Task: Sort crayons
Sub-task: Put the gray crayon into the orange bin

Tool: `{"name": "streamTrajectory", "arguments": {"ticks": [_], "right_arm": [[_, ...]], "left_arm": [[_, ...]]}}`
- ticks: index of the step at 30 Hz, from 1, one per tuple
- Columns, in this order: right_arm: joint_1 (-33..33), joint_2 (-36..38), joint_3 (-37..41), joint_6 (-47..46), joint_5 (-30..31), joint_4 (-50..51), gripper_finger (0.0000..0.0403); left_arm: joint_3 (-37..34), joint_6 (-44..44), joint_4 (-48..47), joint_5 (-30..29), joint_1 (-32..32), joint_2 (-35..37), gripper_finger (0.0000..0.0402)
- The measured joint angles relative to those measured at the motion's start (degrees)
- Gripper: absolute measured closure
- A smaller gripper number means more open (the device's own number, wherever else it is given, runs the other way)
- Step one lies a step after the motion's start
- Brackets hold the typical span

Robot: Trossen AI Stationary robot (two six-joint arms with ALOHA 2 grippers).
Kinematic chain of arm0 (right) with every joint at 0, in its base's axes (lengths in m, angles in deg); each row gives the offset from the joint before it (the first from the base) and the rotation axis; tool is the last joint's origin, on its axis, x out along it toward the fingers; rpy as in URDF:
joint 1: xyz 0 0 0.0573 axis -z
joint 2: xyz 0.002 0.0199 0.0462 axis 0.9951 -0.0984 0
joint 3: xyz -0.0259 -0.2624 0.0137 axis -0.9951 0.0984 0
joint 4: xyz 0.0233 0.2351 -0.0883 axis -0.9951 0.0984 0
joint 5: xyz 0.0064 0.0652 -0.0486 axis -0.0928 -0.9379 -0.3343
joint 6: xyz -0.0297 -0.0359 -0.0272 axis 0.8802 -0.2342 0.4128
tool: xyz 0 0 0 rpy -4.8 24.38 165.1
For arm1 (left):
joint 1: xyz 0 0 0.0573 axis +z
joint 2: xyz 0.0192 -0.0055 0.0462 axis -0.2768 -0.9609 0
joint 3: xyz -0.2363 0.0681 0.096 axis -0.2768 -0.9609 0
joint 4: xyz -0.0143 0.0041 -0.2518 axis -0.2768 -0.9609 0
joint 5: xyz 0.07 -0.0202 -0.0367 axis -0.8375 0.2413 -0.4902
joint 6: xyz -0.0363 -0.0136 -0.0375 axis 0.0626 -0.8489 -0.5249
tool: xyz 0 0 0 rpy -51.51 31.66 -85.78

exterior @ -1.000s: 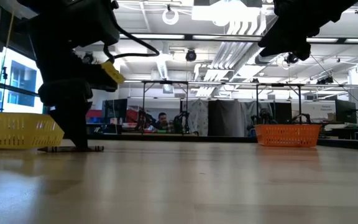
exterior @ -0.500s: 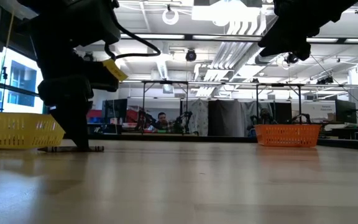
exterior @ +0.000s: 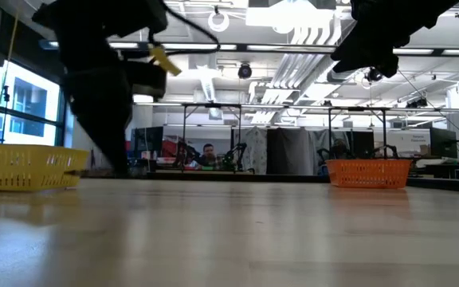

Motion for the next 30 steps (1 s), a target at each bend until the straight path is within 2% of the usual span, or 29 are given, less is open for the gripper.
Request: {"name": "streamTrajectory", "arguments": {"ticks": [6,11,15,19,22,26,28,30], "right_arm": [[-0.01,0.0,0.0,-0.02,-2.75,0.03,0.0284],[-0.87,0.0,0.2,-0.02,-3.32,1.05,0.0284],[-4.87,0.02,1.3,-1.01,0.91,1.31,0.0284],[-11.63,0.02,3.44,-1.68,9.94,-1.84,0.0284],[-17.21,-0.03,7.21,0.19,18.66,-12.41,0.0284],[-23.53,-1.69,14.06,10.72,30.61,-37.27,0.0284],[-25.18,-3.86,16.91,17.07,33.88,-50.94,0.0284],[-25.41,-6.3,18.15,21.9,33.36,-61.71,0.0284]], "left_arm": [[7.24,2.99,-1.84,-3.63,0.0,0.0,0.0401],[14.72,9.1,2.65,-10.8,-0.99,0.03,0.0401],[18.63,18.56,12.98,-17.71,-2.93,0.07,0.0402],[19.42,27.74,27.12,-25.17,-5.45,0.07,0.0401],[19.4,33.64,37.89,-29.57,-7.46,0.07,0.0401],[16.3,41.96,55.62,-30.69,-9.09,0.11,0.0401],[14.8,44.47,62.47,-29.32,-9.3,0.11,0.0401],[13.19,44.63,66.85,-26.63,-8.95,0.13,0.0401]]}}
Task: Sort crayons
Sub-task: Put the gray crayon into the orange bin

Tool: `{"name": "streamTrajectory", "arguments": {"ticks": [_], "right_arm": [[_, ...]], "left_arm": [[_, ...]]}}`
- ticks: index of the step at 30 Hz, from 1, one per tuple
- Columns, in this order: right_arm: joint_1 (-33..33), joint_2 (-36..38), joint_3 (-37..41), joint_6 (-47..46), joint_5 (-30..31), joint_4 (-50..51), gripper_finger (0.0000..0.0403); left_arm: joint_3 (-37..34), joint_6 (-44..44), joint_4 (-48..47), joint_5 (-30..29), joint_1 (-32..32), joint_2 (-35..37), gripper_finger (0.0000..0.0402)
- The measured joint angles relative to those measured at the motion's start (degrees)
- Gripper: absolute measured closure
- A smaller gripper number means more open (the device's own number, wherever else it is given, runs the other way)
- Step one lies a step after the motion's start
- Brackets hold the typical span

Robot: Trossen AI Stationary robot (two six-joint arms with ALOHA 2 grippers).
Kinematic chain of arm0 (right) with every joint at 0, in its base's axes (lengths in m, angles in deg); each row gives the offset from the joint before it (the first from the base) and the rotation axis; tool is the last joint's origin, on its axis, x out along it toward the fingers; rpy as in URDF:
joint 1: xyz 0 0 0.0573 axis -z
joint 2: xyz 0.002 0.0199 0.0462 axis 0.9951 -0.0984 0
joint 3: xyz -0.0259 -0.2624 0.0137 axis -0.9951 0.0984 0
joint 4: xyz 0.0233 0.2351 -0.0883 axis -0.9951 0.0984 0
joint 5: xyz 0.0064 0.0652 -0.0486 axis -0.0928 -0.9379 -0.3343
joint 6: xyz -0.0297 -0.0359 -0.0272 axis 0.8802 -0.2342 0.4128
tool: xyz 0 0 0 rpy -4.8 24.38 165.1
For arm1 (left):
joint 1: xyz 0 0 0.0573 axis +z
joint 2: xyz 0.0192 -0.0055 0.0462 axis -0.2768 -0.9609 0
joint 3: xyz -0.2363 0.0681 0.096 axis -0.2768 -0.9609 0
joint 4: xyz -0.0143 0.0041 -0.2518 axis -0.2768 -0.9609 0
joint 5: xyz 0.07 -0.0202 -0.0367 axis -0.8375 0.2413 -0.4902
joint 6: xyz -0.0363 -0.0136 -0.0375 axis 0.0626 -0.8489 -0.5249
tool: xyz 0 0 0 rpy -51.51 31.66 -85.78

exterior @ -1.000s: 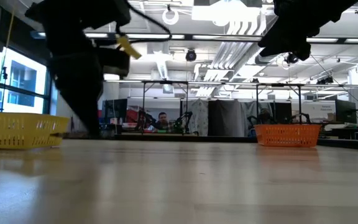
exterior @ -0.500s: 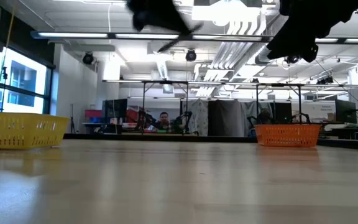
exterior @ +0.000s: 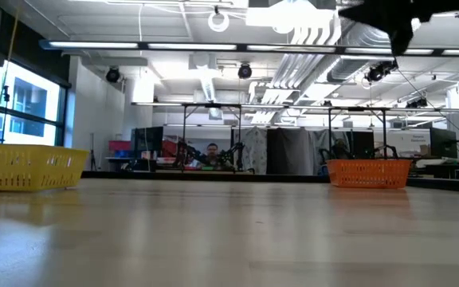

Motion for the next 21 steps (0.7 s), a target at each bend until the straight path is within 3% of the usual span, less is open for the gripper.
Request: {"name": "streamTrajectory", "arguments": {"ticks": [2,6,12,21], "right_arm": [[0.07,-2.52,-0.19,2.45,-3.38,-6.11,0.0284],[0.73,-7.68,-4.15,5.3,-7.78,-9.04,0.0284],[1.09,-14.09,-11.49,7.15,-7.95,-6.26,0.0284],[1.18,-19.8,-20.35,7.39,-8.11,4.73,0.0284]], "left_arm": [[-1.28,-0.95,2.39,2.75,0.78,-0.56,0.0401],[-1.33,-1.73,6.94,4.2,2.09,-3.58,0.0401],[-1.33,-1.32,14.38,4.99,2.69,-7.46,0.0401],[-1.33,-2.27,15.34,6.35,2.12,-8.0,0.0401]]}}
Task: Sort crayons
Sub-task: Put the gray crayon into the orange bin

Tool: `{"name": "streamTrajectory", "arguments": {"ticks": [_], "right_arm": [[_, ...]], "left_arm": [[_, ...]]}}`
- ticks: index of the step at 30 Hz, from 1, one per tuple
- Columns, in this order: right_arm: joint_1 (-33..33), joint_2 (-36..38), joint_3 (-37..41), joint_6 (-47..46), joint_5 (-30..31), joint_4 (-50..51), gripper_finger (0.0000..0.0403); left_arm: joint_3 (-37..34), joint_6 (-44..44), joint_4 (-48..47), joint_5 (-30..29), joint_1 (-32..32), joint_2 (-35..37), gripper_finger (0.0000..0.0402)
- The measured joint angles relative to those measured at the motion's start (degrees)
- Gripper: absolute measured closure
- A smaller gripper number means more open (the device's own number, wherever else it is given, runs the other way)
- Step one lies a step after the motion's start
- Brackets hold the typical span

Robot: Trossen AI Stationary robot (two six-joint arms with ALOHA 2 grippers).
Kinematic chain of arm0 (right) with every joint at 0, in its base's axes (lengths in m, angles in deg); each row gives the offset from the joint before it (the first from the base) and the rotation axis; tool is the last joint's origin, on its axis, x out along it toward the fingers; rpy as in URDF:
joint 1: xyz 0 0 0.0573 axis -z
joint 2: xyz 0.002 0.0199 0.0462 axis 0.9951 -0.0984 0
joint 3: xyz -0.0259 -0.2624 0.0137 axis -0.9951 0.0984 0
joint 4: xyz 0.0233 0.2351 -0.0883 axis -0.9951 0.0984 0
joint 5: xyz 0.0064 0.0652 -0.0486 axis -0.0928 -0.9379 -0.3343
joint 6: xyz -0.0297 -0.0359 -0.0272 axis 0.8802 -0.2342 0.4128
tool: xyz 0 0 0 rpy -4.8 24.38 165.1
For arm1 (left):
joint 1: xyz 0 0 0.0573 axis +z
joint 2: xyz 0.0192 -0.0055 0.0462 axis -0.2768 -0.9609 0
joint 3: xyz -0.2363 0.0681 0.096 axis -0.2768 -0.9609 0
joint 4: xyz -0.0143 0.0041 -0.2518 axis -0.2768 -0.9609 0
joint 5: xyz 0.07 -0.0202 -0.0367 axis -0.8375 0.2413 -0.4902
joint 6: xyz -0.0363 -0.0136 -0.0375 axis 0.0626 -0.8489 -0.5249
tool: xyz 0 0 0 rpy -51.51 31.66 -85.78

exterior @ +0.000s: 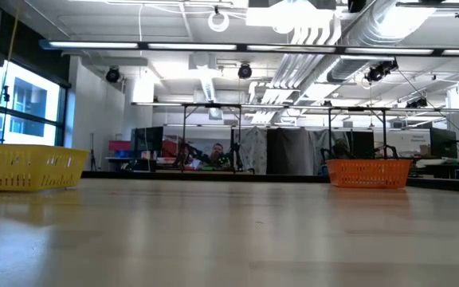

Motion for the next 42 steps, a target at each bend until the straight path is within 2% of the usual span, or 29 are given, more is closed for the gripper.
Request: {"name": "streamTrajectory", "arguments": {"ticks": [8,15,18,23,27,31,38,42], "right_arm": [[0.9,-4.32,-5.61,3.26,-0.02,3.21,0.0284],[2.26,-5.46,-6.74,3.6,-0.02,3.25,0.0288],[2.49,-5.46,-6.74,3.73,-0.05,3.16,0.0312],[2.45,-5.46,-6.74,3.78,-0.24,3.32,0.039],[2.45,-5.46,-6.74,2.29,-0.25,3.41,0.0394],[2.47,-5.46,-6.74,2.25,-0.15,3.69,0.0397],[2.53,-3.86,-6.74,2.06,0.89,5.03,0.04],[2.57,0.58,-6.74,-0.68,7.25,15.19,0.04]], "left_arm": [[0.0,-1.54,-0.1,2.16,-0.06,0.0,0.0401],[0.0,-1.47,-0.74,2.33,-0.88,0.0,0.0401],[0.0,-1.49,-1.23,2.25,-1.11,0.0,0.0401],[0.0,-1.51,-1.57,1.97,-1.07,0.02,0.0401],[0.0,-2.04,-1.66,1.65,-1.07,0.02,0.0398],[0.04,-0.97,-2.73,0.99,-1.13,0.11,0.0379],[0.04,6.52,-5.22,-0.27,-1.17,0.11,0.0322],[0.04,8.02,-5.15,-2.07,-1.32,0.09,0.0288]]}}
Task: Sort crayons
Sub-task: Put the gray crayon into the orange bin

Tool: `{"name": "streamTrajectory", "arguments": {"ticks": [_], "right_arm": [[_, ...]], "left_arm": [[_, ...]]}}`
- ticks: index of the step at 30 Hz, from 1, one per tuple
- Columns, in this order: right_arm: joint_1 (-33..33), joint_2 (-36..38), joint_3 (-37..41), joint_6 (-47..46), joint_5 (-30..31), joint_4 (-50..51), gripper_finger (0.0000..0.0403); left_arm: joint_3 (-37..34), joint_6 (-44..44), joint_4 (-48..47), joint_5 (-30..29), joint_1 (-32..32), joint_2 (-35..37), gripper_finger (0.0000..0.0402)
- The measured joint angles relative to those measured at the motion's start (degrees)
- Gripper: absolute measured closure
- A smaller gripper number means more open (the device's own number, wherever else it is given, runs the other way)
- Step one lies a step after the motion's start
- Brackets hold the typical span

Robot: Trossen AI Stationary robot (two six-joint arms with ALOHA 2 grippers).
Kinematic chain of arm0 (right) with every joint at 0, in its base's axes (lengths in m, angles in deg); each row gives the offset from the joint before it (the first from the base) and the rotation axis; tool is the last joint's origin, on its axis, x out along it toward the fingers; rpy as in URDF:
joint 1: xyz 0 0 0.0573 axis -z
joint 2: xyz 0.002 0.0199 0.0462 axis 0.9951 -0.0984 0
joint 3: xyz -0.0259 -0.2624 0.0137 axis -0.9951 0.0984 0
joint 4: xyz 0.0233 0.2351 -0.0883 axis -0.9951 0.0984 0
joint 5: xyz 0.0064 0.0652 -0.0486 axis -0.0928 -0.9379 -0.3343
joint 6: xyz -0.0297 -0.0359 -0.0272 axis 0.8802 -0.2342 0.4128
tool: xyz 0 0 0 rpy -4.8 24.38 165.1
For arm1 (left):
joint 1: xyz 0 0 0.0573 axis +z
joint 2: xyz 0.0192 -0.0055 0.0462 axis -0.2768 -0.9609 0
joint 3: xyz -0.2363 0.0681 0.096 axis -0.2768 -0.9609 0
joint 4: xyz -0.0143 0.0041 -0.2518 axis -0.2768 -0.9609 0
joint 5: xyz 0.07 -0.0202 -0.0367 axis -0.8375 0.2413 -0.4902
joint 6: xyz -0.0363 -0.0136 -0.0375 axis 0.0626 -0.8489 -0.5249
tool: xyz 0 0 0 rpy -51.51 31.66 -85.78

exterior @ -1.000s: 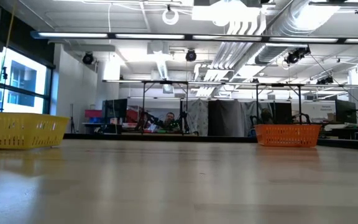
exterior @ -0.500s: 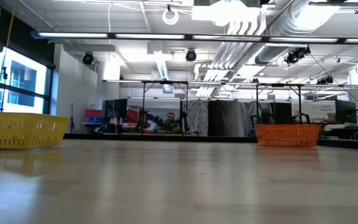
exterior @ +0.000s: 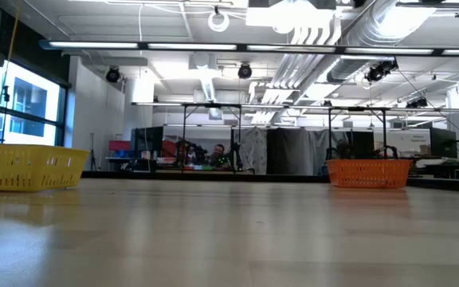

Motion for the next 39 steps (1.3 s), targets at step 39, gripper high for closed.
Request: {"name": "streamTrajectory", "arguments": {"ticks": [39], "right_arm": [[62.25,25.17,21.88,-27.26,-28.67,43.25,0.0398]], "left_arm": [[-0.02,-0.59,-1.33,-4.53,-4.64,-0.02,0.0256]]}}
